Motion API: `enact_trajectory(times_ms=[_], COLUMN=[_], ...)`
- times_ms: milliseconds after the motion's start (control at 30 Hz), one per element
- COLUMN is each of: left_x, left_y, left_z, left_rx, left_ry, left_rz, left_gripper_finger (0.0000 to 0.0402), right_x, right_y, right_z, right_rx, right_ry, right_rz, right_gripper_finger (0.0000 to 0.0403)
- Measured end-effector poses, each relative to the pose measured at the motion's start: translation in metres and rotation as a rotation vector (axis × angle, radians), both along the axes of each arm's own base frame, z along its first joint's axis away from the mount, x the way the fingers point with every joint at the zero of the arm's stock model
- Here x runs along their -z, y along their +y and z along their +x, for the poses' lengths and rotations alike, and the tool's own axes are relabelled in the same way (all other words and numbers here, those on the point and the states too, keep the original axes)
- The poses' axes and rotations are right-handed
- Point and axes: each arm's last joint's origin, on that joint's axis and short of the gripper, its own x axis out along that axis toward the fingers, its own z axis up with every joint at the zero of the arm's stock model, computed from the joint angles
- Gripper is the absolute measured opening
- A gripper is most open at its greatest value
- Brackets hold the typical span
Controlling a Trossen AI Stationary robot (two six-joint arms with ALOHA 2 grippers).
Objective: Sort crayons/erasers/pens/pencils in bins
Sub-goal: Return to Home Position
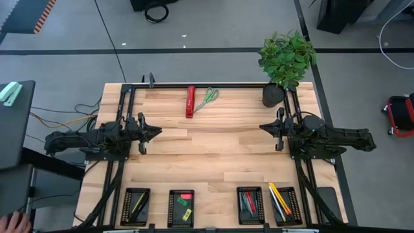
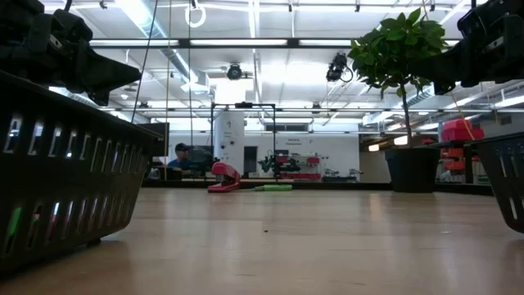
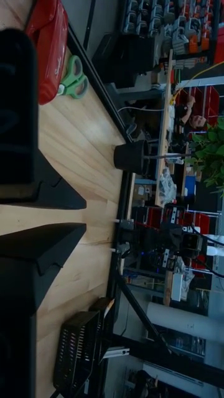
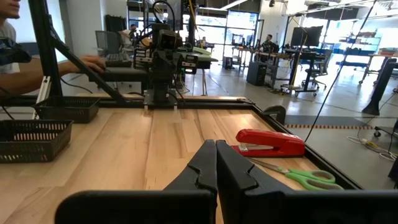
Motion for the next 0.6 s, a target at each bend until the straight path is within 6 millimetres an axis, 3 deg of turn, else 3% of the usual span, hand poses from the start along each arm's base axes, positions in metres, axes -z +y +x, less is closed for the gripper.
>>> enact_trajectory(times_ms=[600], left_x=[0.0000], left_y=[0.0000], left_z=[0.0000], left_rx=[0.000], left_ry=[0.000], left_rz=[0.000], left_gripper_finger=[0.0053], right_x=[0.0000], right_y=[0.0000], right_z=[0.0000], right_rx=[0.000], right_ry=[-0.001], right_rz=[0.000], right_gripper_finger=[0.0007])
